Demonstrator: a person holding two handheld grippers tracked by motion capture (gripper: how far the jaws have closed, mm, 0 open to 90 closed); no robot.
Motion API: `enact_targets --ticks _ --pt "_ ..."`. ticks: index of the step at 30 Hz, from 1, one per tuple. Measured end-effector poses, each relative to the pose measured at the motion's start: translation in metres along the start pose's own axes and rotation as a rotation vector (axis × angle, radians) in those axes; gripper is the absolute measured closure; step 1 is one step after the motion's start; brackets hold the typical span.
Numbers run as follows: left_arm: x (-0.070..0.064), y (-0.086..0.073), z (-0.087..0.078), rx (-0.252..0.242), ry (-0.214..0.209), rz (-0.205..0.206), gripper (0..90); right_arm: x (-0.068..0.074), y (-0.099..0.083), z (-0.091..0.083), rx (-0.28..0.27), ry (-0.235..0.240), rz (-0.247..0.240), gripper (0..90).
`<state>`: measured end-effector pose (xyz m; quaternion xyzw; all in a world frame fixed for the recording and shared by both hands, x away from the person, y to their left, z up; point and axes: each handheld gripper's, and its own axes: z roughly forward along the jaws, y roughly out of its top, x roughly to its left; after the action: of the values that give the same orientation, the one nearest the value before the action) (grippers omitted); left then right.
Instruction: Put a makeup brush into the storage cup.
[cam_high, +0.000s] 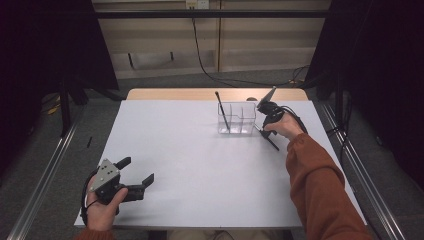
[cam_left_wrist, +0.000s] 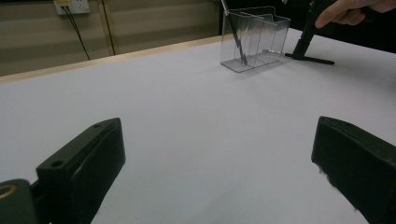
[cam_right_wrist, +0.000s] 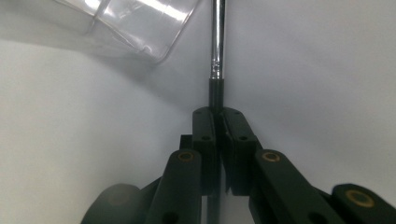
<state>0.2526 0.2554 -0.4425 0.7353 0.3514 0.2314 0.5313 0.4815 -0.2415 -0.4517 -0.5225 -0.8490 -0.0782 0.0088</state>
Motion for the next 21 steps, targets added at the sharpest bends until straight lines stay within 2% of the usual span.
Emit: enact_targets --ticks 9,21 --pt "0.0 0.0 0.0 0.004 0.0 0.005 2.8 -0.005 -0.005 -0.006 -0.037 0.007 0.029 85.0" --pt "0.0 0.001 0.0 0.002 0.001 0.004 2.8 -0.008 -0.009 -0.018 -0.093 0.011 0.037 85.0"
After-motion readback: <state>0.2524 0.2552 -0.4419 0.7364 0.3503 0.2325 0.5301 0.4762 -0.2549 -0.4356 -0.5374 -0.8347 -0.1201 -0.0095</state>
